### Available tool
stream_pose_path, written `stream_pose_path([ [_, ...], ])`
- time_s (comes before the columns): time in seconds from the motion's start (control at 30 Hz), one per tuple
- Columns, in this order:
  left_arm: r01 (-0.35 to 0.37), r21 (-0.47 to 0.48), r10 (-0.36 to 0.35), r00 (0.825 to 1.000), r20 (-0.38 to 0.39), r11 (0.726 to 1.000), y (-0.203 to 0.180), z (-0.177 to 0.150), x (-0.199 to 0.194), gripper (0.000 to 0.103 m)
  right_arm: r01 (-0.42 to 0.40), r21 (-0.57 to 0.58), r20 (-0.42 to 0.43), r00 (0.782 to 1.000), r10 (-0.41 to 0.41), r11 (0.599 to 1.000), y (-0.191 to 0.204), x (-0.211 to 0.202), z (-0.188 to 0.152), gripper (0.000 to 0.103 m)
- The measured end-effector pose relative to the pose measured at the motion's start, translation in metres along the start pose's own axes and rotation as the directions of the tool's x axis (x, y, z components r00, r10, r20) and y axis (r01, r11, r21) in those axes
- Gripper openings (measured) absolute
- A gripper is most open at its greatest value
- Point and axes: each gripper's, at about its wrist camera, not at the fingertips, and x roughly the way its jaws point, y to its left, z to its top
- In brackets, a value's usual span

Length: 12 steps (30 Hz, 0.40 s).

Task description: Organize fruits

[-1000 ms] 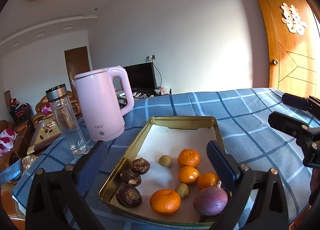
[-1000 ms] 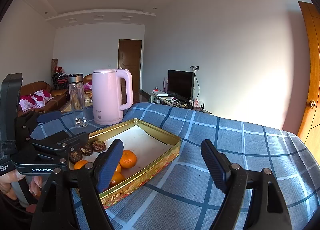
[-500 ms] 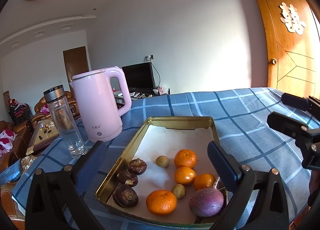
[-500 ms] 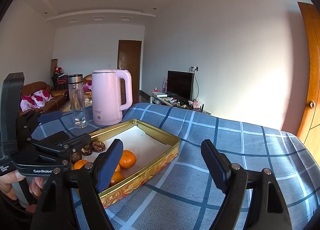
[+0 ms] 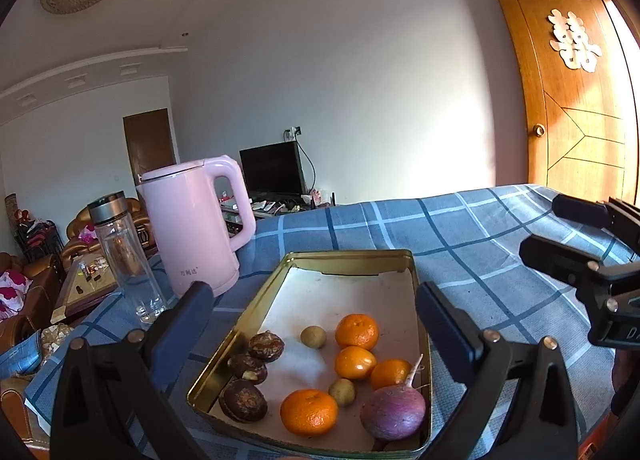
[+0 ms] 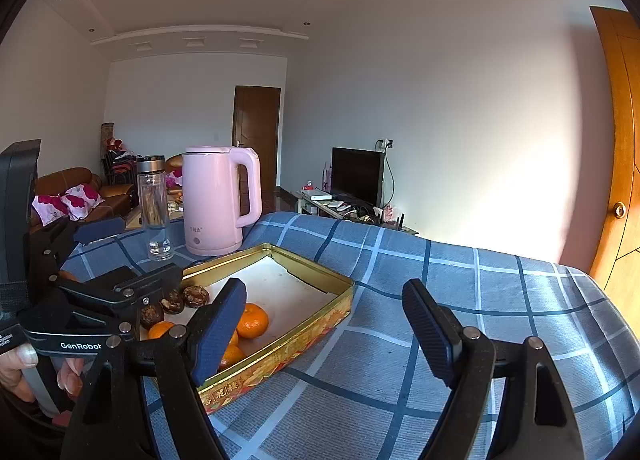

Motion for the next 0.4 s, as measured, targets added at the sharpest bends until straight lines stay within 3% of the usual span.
stream_pose_path([
  [0.4, 0.015, 0.007, -0.015, 1.0, -0.026, 1.0, -0.0025, -0.0033, 0.0059, 0.103, 0.0, 0.009, -0.019, 1.0, 0.0, 1.0, -0.0038, 0.0025, -0.0071, 0.081],
])
